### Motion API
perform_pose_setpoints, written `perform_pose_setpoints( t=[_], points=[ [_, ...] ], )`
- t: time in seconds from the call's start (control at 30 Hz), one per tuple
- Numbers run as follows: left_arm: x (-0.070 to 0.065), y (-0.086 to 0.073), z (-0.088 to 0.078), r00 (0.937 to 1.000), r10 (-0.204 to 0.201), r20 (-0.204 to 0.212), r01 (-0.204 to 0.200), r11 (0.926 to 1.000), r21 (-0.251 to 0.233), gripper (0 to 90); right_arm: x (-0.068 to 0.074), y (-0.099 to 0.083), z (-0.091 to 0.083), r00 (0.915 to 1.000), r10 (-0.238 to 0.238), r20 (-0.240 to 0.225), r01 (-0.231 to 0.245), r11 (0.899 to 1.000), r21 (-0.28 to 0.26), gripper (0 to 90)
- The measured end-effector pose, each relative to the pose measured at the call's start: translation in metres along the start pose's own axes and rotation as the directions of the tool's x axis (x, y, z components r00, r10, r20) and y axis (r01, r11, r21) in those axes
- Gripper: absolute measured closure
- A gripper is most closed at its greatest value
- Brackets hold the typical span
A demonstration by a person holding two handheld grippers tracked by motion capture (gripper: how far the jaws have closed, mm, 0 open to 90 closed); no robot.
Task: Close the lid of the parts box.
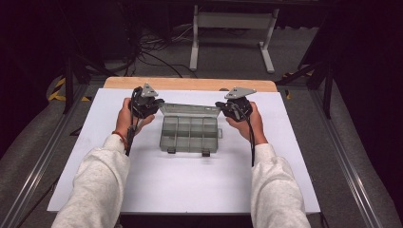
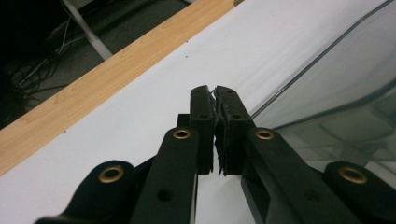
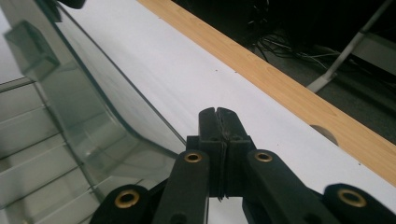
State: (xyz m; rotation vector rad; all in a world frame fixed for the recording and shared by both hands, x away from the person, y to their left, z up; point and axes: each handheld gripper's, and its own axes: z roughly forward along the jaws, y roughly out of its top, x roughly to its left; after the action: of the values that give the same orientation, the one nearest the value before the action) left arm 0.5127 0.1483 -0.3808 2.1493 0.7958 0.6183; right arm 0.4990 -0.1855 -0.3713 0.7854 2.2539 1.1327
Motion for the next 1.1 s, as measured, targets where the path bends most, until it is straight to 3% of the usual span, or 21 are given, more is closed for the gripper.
perform_pose_setpoints(
  t=[0.13,0.53,0.9,1.1],
  points=[
    [-0.001,-0.001,-0.001,1.0,0.004,-0.001,-0.004,1.0,0.003,87.0,0.002,0.001,-0.003,0.9997,-0.025,-0.001,0.025,1.0,0.007,89.8],
    [-0.002,0.0,-0.006,0.9996,0.027,0.004,-0.027,0.9996,-0.001,86.2,0.005,0.002,-0.008,0.9992,-0.041,-0.003,0.041,0.999,0.004,89.8],
    [-0.006,-0.002,-0.014,0.9987,0.046,0.021,-0.046,0.9989,-0.012,85.9,0.009,0.004,-0.015,0.9997,-0.024,-0.005,0.024,0.999,-0.025,89.6],
    [-0.013,0.001,-0.02,0.9966,0.077,0.029,-0.076,0.9967,-0.029,85.5,0.012,0.006,-0.019,0.9998,-0.011,-0.014,0.01,0.998,-0.058,90.0]
  ],
)
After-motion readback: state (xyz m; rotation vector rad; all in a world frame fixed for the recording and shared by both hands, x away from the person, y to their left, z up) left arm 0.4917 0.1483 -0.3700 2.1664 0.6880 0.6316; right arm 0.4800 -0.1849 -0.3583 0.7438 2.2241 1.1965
